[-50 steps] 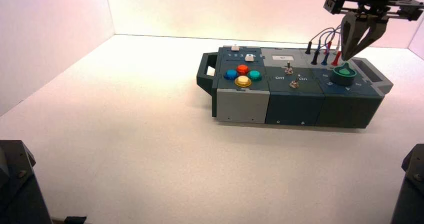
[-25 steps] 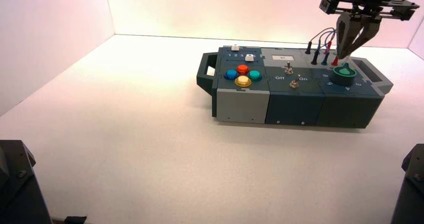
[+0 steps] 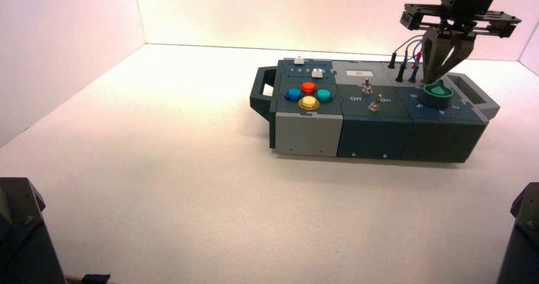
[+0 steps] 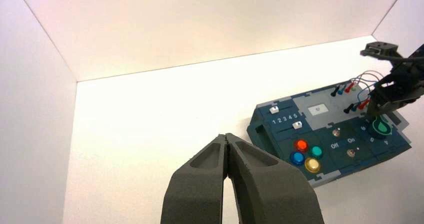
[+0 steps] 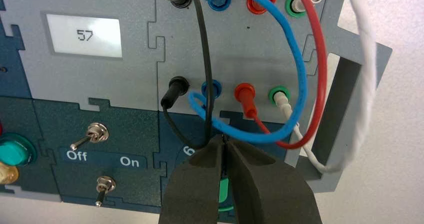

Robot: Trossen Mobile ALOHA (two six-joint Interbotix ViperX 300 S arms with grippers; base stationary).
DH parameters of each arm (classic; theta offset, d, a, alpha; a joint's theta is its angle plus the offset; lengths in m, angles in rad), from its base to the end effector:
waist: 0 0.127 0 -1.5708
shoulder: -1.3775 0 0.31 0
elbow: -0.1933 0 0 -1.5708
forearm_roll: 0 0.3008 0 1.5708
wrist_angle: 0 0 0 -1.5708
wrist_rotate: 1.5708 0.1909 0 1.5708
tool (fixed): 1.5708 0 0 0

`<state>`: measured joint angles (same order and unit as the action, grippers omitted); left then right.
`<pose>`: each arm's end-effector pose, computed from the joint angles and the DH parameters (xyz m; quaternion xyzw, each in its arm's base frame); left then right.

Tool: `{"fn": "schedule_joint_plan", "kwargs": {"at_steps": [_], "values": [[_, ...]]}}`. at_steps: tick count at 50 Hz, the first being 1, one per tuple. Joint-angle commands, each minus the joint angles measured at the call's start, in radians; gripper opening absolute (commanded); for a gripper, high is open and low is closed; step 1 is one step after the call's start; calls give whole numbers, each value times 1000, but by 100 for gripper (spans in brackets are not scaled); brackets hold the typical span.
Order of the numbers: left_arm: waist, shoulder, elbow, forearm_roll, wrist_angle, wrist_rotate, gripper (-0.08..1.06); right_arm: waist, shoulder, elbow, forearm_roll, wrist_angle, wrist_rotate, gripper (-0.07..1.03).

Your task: Turn the knob to position 3.

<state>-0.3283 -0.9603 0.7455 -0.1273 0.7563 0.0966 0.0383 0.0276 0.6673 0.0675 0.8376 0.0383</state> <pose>0.2238 -0.0938 0.3170 0.0337 0.2632 -0.1994 0.9433 0.3059 0.0213 0.0464 0.0342 0.6937 0.0029 0.7194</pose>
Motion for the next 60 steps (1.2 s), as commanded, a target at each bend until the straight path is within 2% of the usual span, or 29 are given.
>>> {"fn": "schedule_joint_plan", "kwargs": {"at_steps": [1, 20, 60], "values": [[2, 0, -34, 0, -3, 5, -3, -11, -12, -31, -5, -5, 0, -2], [2, 0, -49, 2, 0, 9, -3, -35, -14, -31, -23, 5, 2, -2], [2, 8, -58, 2, -2, 12, -3, -35, -51, 11, -21, 31, 2, -2]]}}
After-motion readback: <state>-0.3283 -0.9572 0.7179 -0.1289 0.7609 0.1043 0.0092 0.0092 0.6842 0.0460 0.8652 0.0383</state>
